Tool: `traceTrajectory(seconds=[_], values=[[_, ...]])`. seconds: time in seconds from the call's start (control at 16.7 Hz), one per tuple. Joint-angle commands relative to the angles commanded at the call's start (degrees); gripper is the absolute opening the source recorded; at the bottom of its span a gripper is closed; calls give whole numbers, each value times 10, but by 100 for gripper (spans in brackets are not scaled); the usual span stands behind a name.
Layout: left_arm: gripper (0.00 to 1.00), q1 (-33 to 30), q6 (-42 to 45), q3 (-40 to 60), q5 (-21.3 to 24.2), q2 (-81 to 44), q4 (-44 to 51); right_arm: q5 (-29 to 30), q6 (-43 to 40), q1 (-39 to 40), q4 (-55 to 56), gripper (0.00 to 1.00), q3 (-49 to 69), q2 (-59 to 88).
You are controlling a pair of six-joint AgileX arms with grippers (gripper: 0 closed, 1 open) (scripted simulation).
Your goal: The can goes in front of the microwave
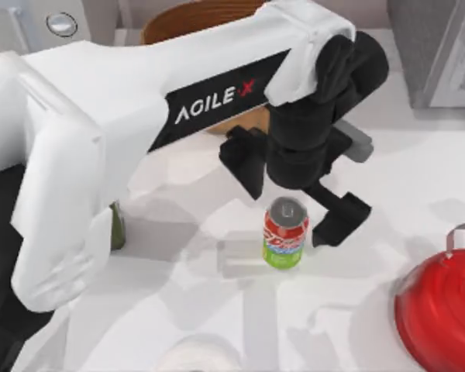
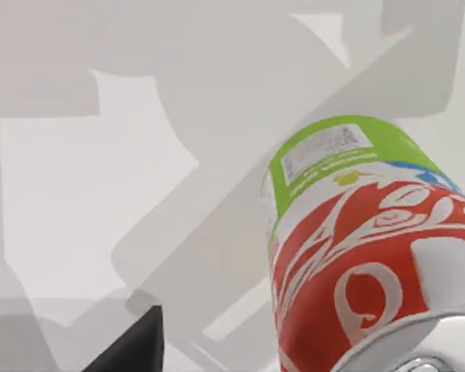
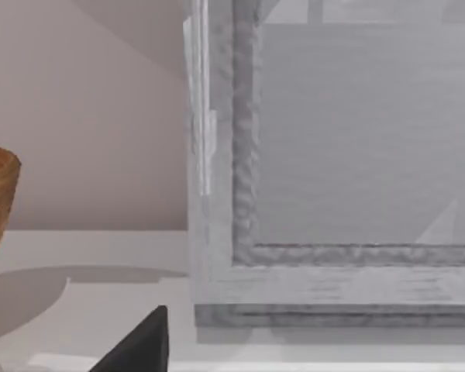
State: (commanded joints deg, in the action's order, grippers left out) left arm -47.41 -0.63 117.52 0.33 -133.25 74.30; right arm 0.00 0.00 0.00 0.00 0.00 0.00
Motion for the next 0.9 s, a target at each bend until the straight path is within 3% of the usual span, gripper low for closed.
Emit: traceTrajectory(seconds=[0.42,0.9], values=[[100,0,0,-52,0,-2,-54,0,0,0,0,100,0,0],[40,0,0,-52,0,-2,-54,0,0,0,0,100,0,0]])
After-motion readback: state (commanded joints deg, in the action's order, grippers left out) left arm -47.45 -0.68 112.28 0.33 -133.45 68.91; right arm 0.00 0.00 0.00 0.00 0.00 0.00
